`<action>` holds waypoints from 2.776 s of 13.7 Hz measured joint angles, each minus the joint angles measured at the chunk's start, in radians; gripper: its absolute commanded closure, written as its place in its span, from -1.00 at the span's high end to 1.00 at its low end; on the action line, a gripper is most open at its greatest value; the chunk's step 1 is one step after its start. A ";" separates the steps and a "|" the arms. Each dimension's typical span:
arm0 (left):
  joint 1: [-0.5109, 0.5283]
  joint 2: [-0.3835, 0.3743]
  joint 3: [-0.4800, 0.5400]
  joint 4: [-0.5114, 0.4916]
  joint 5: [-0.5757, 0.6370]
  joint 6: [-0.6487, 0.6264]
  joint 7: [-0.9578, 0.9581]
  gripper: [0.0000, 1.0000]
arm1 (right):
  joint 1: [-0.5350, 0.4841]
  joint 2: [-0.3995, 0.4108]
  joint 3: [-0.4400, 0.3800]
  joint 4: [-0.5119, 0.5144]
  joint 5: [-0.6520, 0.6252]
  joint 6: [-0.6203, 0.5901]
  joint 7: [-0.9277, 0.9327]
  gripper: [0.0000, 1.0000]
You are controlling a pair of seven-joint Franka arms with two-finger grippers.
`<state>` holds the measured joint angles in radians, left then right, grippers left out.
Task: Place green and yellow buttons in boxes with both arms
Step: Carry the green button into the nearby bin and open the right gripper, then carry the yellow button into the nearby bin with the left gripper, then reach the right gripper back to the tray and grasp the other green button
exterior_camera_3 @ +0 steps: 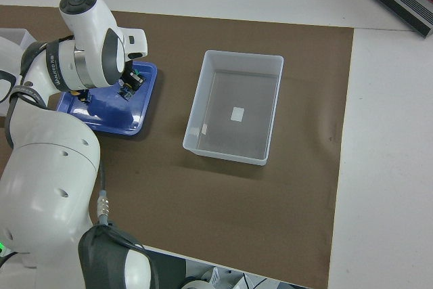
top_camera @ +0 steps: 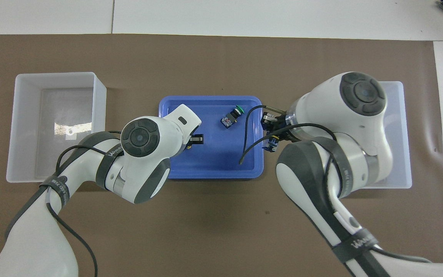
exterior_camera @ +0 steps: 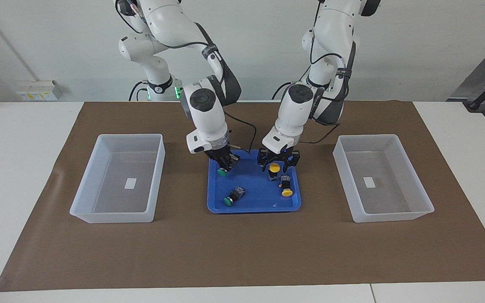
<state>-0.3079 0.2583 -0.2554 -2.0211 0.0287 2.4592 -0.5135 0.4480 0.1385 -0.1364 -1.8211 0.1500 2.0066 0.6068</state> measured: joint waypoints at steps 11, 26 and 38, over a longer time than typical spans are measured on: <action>0.014 -0.006 0.015 0.122 -0.042 -0.127 -0.004 -1.00 | -0.394 0.068 -0.006 -0.139 -0.055 0.300 -0.803 -1.00; 0.509 -0.013 0.029 0.349 -0.070 -0.389 0.577 -1.00 | -0.293 0.059 0.020 -0.090 -0.053 0.285 -0.509 1.00; 0.551 0.074 0.022 0.132 -0.070 -0.054 0.657 -0.87 | 0.105 0.311 0.026 0.110 -0.054 0.372 0.236 1.00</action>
<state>0.2426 0.3323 -0.2338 -1.8893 -0.0411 2.4054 0.1431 0.5533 0.4497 -0.1106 -1.7109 0.0960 2.3787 0.8427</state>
